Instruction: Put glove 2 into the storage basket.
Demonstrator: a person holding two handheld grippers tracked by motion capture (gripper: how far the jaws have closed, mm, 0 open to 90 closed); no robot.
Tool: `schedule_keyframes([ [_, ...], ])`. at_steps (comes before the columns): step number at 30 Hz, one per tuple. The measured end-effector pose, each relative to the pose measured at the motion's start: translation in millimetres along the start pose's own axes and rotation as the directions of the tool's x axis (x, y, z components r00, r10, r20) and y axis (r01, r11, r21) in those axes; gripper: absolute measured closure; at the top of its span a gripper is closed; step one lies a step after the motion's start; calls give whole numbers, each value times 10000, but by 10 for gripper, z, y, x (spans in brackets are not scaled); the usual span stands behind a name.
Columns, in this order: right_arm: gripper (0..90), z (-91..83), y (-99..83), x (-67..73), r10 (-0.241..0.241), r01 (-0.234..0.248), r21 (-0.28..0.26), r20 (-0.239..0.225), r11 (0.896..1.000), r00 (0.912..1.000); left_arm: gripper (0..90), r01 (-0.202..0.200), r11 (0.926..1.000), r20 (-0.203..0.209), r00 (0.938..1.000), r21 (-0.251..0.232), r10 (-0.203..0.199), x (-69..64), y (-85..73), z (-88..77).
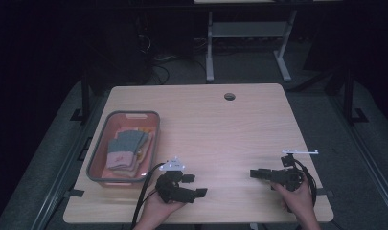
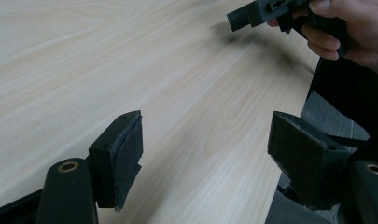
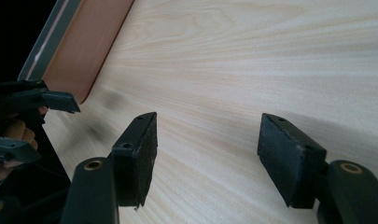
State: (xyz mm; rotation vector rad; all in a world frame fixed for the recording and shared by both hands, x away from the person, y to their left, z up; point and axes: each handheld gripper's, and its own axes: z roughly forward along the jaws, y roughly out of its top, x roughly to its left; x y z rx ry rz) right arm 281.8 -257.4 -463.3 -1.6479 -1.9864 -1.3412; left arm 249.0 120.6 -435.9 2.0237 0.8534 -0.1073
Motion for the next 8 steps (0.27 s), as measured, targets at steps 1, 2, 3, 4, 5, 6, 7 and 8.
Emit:
schedule_keyframes([
  [1, 371, -3, -18, 1, -19, 19, -41, -45, 10000, 10000, 265, -1, 10000, 20, 10000, -24, 1, -7, -17, 4],
  [2, 369, -5, -36, 5, -40, 40, -52, -66, 10000, 10000, 265, 7, 10000, 26, 10000, -70, -7, -14, -34, 6],
  [3, 367, -7, -52, 13, -84, 83, -46, -96, 10000, 9999, 265, -60, 9999, 34, 10000, -100, 60, -15, -50, 5],
  [4, 364, -10, -66, 25, -151, 151, -41, -99, 9999, 9998, 265, 2, 9998, 48, 10000, -187, -1, -21, -66, 9],
  [5, 359, -12, -76, 34, -225, 225, -44, -93, 9997, 9997, 265, 24, 9997, 78, 10000, -248, -22, -20, -80, 10],
  [6, 356, -12, -78, 47, -206, 205, -81, -118, 9998, 9997, 265, 19, 9996, 118, 9999, -284, -15, -18, -89, 11],
  [7, 356, -12, -77, 54, -283, 281, -114, -121, 9995, 9995, 265, 26, 9996, 172, 9998, -288, -21, -21, -95, 16],
  [8, 356, -15, -73, 62, -355, 353, -130, -105, 9993, 9993, 265, 23, 9996, 220, 9998, -279, -17, -25, -97, 20],
])
